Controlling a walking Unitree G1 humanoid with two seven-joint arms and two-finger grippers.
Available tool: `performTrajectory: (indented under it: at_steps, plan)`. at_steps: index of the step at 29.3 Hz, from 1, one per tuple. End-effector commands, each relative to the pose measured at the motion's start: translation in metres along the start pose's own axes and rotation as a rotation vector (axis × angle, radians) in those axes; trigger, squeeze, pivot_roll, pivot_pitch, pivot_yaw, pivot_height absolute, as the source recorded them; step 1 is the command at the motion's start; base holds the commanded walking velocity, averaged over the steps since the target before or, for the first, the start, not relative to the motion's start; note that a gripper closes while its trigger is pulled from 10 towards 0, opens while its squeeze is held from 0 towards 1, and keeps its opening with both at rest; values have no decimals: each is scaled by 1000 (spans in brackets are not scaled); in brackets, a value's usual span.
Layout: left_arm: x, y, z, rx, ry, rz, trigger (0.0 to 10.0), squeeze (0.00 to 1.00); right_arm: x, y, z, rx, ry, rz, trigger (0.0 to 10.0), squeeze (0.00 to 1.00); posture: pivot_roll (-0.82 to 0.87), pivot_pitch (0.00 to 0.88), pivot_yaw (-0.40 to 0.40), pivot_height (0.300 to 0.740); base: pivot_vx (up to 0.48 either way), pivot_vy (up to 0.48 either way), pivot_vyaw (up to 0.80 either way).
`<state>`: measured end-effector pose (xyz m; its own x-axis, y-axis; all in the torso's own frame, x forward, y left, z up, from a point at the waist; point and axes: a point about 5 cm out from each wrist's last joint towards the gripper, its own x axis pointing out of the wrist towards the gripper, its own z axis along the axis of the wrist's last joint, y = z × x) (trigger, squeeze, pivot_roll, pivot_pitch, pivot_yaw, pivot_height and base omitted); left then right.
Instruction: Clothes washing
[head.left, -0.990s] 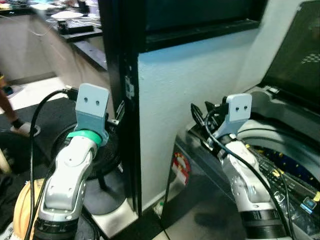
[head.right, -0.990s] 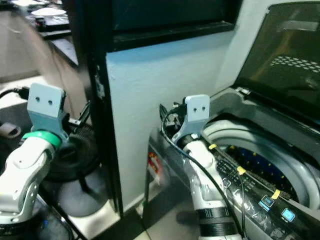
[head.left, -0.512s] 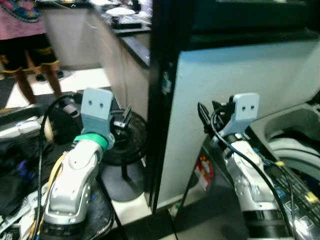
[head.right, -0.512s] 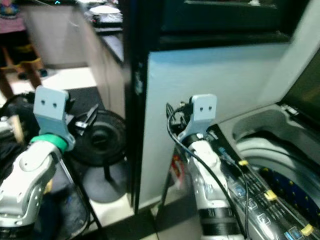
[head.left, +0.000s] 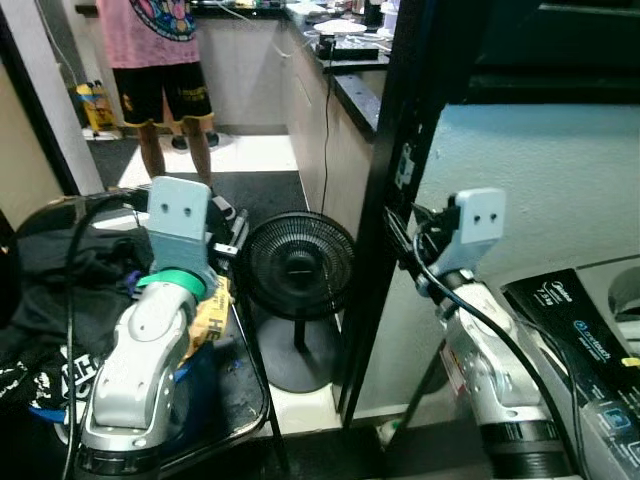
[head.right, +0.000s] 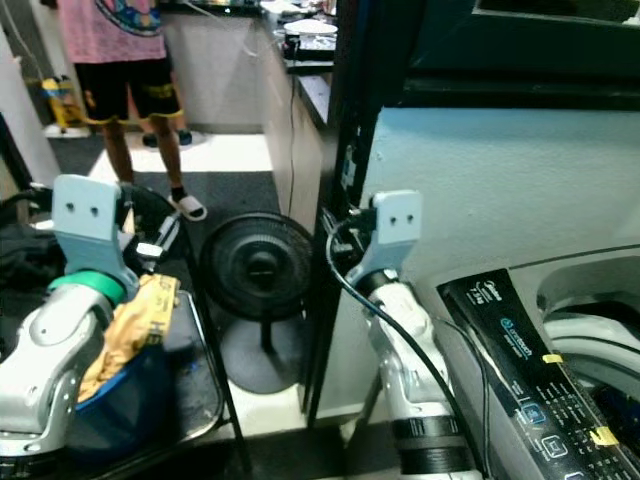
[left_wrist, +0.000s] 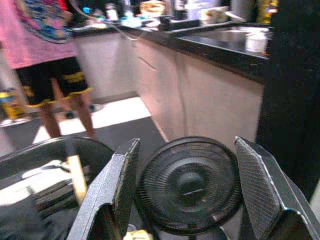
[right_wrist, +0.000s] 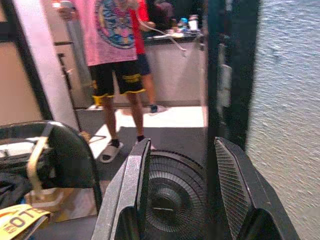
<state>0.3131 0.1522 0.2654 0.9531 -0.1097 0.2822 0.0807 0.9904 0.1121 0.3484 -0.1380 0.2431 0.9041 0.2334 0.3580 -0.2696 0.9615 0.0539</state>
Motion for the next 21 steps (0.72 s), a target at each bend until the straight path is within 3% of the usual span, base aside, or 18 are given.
performTrajectory:
  at_steps: [1, 9, 12, 15, 17, 21]
  plan:
    - [0, 1, -4, -7, 22, 1, 10000, 0, -3, -3, -5, 11, 15, -14, 10000, 0, 21, 55, -3, 740, 0, 480, 0]
    - [0, 1, -6, -18, 31, 12, 10000, 0, -3, -4, -6, 11, 20, -17, 10000, 0, 20, 62, -5, 740, 0, 403, 0]
    - [-1, 0, -11, -24, 62, 14, 10000, 0, -3, -3, -6, 19, 26, -12, 10000, 0, 21, 63, -8, 740, 0, 0, 0]
    - [-4, -2, -28, -63, 127, 23, 10000, 0, -2, -1, -12, 19, 60, -2, 10000, 0, 21, 65, -14, 740, 0, 0, 0]
    - [-10, 1, -53, -56, 189, 70, 10000, 0, -4, -5, -27, -17, 127, -39, 10000, 0, 18, 64, -17, 740, 0, 0, 0]
    - [-12, 5, -61, -54, 209, 132, 10000, 0, -5, -16, -41, -72, 199, -143, 10000, 0, 18, 63, -18, 740, 0, 0, 0]
